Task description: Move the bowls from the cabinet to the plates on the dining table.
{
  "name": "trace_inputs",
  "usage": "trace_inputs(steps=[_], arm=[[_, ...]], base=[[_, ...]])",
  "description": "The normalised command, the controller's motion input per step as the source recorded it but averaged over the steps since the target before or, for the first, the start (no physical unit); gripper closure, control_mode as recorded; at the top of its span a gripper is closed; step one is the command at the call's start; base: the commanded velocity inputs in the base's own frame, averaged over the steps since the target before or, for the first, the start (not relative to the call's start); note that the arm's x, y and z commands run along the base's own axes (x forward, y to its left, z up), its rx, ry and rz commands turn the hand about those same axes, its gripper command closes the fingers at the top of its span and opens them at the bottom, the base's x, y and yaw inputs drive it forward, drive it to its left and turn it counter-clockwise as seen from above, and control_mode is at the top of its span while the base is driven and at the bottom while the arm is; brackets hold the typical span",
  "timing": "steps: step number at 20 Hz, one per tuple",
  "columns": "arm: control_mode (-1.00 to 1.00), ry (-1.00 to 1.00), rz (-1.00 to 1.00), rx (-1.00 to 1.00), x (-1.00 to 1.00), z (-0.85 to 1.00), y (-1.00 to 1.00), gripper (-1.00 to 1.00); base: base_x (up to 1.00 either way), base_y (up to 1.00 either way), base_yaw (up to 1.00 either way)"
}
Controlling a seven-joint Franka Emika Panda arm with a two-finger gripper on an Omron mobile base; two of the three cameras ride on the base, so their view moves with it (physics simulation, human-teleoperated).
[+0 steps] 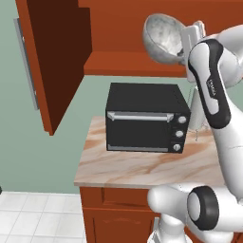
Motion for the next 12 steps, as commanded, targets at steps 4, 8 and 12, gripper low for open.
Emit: trace_inputs(steps=[4, 8, 12], arm=[[-1.00, 0.12, -0.01, 0.03, -0.45, 0.09, -0.10, 1.00], [-1.00, 0.08, 0.00, -0.02, -0.49, 0.02, -0.01, 1.00], [-1.00, 0.07, 0.00, -0.06, -0.48, 0.00, 0.00, 1.00]], base=[[0.00, 0.00, 0.00], [0.00, 0.00, 0.00], [0.00, 0.00, 0.00]])
